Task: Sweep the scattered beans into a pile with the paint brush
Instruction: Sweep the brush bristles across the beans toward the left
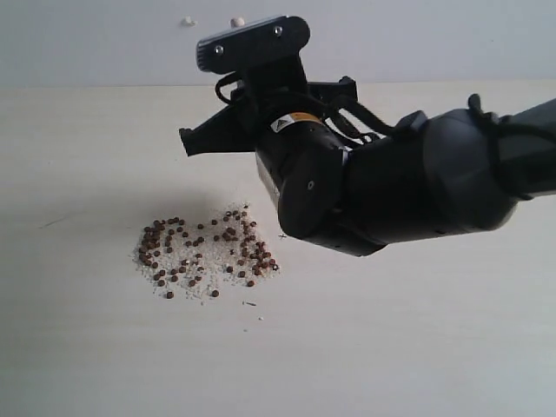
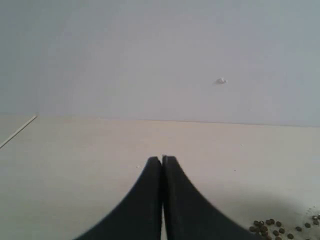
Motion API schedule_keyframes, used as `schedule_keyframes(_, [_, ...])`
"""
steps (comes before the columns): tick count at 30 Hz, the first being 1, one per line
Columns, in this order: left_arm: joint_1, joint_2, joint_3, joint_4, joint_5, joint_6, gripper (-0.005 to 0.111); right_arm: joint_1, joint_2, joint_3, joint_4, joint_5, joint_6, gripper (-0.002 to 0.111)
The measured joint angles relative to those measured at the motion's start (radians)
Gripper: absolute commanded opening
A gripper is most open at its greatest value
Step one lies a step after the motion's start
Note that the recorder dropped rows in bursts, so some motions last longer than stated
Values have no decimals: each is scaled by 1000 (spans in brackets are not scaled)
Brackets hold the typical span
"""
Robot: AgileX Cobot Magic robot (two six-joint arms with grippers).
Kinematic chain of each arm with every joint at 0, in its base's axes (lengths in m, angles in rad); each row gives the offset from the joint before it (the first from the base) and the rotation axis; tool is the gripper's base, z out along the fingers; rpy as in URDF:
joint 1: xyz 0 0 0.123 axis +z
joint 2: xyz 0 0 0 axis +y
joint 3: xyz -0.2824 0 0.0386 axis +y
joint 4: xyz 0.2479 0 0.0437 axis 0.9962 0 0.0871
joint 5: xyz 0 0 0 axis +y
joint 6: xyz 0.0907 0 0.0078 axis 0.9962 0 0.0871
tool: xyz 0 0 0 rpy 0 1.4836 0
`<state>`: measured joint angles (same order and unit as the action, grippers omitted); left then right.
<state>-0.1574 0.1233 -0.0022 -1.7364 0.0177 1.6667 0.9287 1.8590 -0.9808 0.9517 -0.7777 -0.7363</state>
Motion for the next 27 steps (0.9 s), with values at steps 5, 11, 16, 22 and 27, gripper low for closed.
schedule_keyframes(5, [0,0,0,0,0,0,0,0,-35,0,-62,82,154,0])
schedule_keyframes(11, [0,0,0,0,0,0,0,0,4,0,-397,91,717,0])
schedule_keyframes(16, [0,0,0,0,0,0,0,0,99,0,-626,-106,1102,0])
schedule_keyframes(22, [0,0,0,0,0,0,0,0,246,-6,-675,-284,1269,0])
schedule_keyframes(27, [0,0,0,0,0,0,0,4,337,-65,-689,-285,1381,0])
